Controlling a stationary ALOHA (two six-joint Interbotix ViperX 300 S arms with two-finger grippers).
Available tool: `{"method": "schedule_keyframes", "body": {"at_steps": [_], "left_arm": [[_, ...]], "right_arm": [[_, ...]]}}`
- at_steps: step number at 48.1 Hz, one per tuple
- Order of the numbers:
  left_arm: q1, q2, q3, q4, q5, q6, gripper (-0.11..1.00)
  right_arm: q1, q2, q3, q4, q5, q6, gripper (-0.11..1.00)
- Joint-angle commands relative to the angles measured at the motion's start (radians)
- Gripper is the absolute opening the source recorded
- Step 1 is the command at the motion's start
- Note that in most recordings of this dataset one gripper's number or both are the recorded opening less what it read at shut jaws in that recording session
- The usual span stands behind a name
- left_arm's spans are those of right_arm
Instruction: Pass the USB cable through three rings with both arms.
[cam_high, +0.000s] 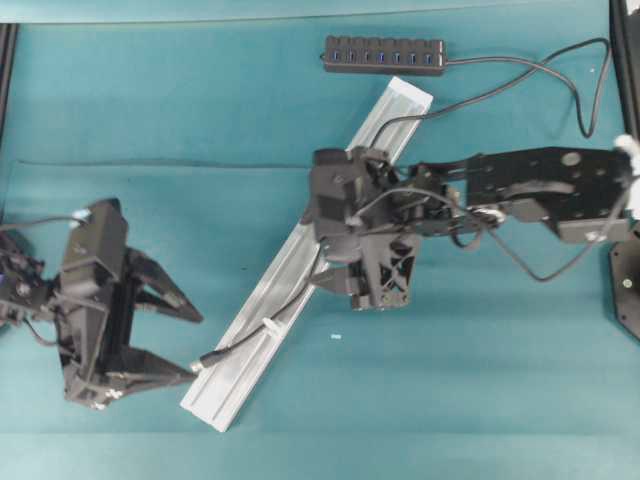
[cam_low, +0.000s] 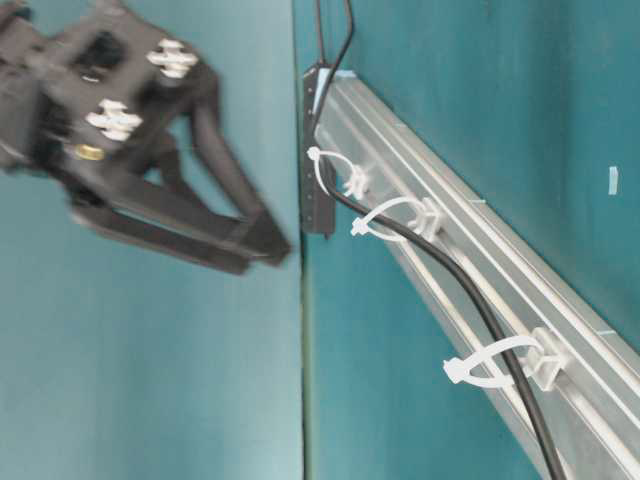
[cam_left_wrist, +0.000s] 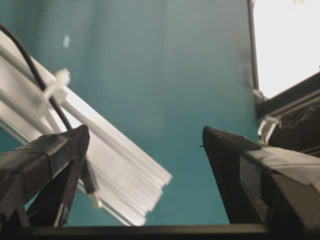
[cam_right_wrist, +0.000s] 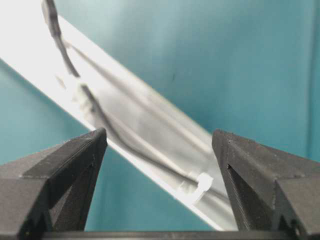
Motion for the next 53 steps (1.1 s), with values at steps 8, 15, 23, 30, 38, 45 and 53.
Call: {"method": "schedule_keyframes", "body": {"at_steps": [8,15,23,30,38,45,53], "left_arm": [[0.048,-0.100,-0.032,0.005,-0.005,0.048,0.97],[0.069,-0.127,-0.040,0.005,-0.003,0.077,0.97],[0.077,-0.178,-0.035,0.005,-0.003,0.146,0.97],[0.086,-0.224,-0.034,0.005,0.018,0.179,0.97],[0.100,-0.287,-0.032,0.005,0.071,0.210,0.97],[0.135,-0.354,-0.031,0.005,0.097,0.242,0.97],[0.170,-0.414,-0.028,0.005,0.109,0.272,0.96]], "right_arm": [[0.002,-0.080,0.017,0.000,-0.015,0.011,0.87],[0.000,-0.121,0.035,0.000,-0.035,0.012,0.87],[-0.002,-0.161,0.058,0.003,-0.072,0.015,0.87],[-0.002,-0.204,0.078,0.008,-0.127,0.031,0.87],[-0.002,-0.252,0.120,0.008,-0.206,0.101,0.87],[-0.002,-0.299,0.172,0.006,-0.279,0.173,0.87],[-0.002,-0.373,0.242,0.008,-0.371,0.235,0.87]]}}
